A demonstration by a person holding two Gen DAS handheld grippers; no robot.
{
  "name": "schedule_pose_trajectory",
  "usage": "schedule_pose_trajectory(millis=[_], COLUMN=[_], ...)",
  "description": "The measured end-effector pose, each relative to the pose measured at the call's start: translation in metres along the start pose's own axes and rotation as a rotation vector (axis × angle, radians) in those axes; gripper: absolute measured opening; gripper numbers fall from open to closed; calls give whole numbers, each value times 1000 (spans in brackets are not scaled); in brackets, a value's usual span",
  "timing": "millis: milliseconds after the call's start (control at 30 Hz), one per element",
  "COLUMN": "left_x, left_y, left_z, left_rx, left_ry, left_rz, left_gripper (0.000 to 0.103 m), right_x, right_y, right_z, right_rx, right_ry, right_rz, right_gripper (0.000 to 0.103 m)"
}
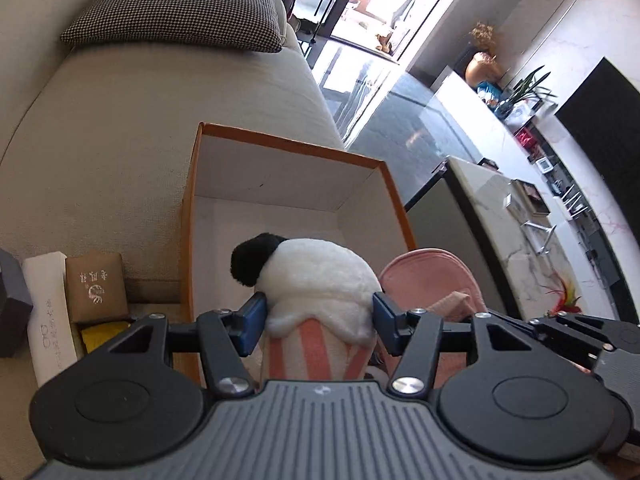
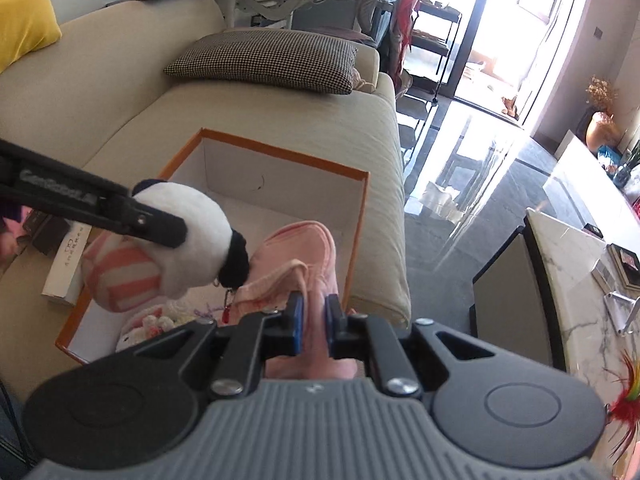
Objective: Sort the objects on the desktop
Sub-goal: 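Carry the panda plush and pink backpack into the shoebox and release them, then withdraw both grippers from the shoebox toward the remaining items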
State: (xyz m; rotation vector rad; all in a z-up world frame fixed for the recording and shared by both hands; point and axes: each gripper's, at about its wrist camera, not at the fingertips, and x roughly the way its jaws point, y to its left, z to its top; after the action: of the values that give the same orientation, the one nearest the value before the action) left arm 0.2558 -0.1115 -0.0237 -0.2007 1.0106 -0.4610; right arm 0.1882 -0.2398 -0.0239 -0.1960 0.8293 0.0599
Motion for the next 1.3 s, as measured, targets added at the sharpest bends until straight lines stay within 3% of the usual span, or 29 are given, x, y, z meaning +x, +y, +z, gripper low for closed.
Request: schedule_pose_trajectory(millis=[167, 433, 567, 667, 800, 900, 1133, 1300], left_x=[25, 57, 58, 45, 7, -22, -51, -57], left_y=[-13, -32, -33, -23, -7, 3, 26, 43], left_z=[3, -18, -25, -23, -18, -15, -17, -24], left_rx=[110, 261, 283, 221, 169, 148, 89, 63], left_ry=[43, 109, 99, 89, 15, -42, -88, -65], left_rz=[176, 367, 367, 293, 218, 197, 236, 275], left_gripper=[66, 68, 71, 72, 71, 63, 60, 60], right_x=[18, 51, 61, 63, 59, 65, 99, 124], right_y=[2, 7, 8, 7, 8, 10, 37, 38], right_z=[9, 22, 24, 26, 26, 32, 39, 35], right_rx=[58, 98, 93, 92, 91, 89, -22, 18], right_ry=[2, 3, 8, 1, -22, -24, 4, 74], right_rz=[23, 61, 82, 83, 78, 72, -32, -5], right_gripper=[12, 12, 12, 12, 12, 12, 12, 12])
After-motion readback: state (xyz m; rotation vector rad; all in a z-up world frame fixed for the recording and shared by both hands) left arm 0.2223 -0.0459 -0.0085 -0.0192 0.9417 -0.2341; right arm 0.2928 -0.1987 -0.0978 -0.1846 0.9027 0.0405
